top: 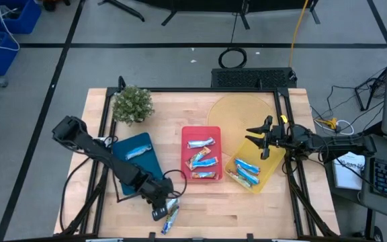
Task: Pick and place Granola Bars by type
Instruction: Put the blue granola bar into the blue bin
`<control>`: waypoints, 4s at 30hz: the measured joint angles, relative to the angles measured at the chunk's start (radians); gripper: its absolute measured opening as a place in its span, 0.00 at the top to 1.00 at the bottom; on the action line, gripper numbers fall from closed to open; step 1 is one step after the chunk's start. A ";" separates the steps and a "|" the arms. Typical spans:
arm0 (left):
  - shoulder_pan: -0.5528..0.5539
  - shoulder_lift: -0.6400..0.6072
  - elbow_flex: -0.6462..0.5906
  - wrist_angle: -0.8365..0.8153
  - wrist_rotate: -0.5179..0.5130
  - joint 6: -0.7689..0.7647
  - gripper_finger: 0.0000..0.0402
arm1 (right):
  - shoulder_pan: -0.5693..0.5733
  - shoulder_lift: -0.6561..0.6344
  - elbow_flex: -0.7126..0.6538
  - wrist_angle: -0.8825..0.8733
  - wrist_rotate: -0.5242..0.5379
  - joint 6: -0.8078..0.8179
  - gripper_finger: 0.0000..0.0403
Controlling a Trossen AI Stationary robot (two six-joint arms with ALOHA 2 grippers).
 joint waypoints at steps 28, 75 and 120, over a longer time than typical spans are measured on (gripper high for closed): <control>0.021 -0.005 0.393 -1.147 -0.332 -0.108 1.00 | 0.000 0.000 0.000 -0.003 -0.001 0.014 0.69; 0.127 0.154 0.392 -1.096 -0.225 0.086 0.77 | 0.000 0.000 0.000 -0.003 -0.028 0.034 0.69; 0.010 0.349 0.295 -0.234 0.029 0.080 0.40 | 0.000 0.000 0.000 0.003 -0.028 0.041 0.69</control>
